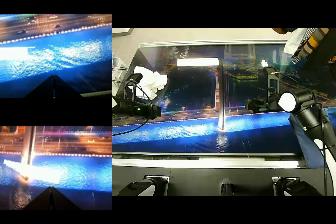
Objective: Fold the clothes and pants, and hang the long-sleeved shirts on hangers.
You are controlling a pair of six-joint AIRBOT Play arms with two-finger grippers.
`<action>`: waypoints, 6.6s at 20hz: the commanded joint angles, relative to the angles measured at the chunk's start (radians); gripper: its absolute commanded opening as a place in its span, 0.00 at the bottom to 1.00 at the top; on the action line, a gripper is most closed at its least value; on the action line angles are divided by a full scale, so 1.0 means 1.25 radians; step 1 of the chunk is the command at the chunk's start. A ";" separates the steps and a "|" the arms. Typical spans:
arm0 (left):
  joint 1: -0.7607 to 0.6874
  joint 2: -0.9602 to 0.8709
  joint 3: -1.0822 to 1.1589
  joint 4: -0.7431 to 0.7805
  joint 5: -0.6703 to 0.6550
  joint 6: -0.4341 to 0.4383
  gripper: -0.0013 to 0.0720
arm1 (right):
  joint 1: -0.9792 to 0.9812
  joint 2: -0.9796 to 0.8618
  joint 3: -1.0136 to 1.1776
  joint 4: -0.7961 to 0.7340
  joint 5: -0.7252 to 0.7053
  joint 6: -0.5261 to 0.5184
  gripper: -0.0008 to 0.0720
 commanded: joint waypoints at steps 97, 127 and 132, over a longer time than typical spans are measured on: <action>-0.106 -0.328 0.542 -0.070 -0.142 -0.245 0.65 | -0.583 -0.061 -0.409 0.516 0.238 -0.290 0.60; 0.188 -0.207 -0.303 -0.390 0.302 0.161 0.80 | -0.250 0.034 -0.468 0.499 0.014 -0.143 0.05; 0.187 -0.286 -0.302 -0.467 0.339 0.204 0.79 | -0.250 0.049 -0.468 0.502 0.020 -0.134 0.05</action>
